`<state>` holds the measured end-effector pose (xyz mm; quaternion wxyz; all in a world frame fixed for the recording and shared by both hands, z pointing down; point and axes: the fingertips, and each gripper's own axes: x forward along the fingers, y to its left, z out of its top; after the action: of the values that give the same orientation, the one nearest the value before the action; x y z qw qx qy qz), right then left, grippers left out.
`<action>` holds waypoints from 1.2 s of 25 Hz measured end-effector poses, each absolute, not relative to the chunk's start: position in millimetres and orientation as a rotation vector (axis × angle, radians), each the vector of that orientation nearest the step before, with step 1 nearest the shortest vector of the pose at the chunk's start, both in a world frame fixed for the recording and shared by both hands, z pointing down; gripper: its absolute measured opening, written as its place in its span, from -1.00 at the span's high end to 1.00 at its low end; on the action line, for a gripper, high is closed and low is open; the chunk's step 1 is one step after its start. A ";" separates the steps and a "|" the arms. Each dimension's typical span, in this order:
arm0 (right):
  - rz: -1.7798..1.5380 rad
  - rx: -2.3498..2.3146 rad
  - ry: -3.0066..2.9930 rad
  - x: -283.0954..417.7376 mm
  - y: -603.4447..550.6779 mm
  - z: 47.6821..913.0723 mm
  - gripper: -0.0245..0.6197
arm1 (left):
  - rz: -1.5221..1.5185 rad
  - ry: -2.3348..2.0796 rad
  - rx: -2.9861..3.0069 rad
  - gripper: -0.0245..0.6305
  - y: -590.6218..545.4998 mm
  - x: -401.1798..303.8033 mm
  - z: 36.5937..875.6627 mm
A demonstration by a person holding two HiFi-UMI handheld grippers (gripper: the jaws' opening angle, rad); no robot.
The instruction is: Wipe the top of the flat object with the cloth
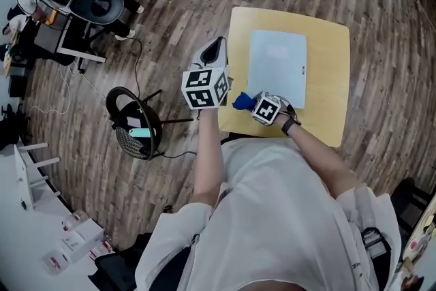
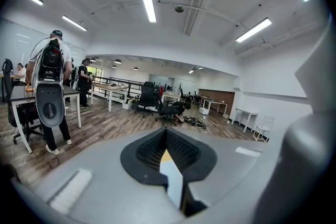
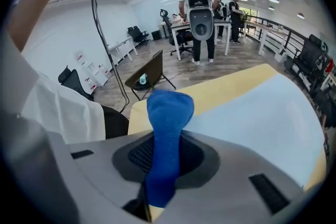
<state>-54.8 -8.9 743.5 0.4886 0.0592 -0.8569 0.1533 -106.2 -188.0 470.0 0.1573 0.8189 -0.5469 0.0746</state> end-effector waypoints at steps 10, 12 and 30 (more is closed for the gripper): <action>0.634 0.403 -2.049 35.5 -3.7 749.7 0.69 | 0.229 -1.501 2.376 0.89 -198.1 -88.3 476.1; 0.705 0.493 -2.017 71.5 1.5 752.6 0.69 | 0.237 -1.466 2.398 0.89 -201.5 -76.1 477.9; 0.864 1.074 -2.150 154.1 -54.3 661.9 0.69 | 0.293 -1.339 2.507 0.89 -214.3 -20.9 471.0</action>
<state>154.1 -54.3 661.9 0.2899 0.4024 -0.8057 0.3237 -20.9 -214.3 471.0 0.1416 0.8687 -0.4637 0.1014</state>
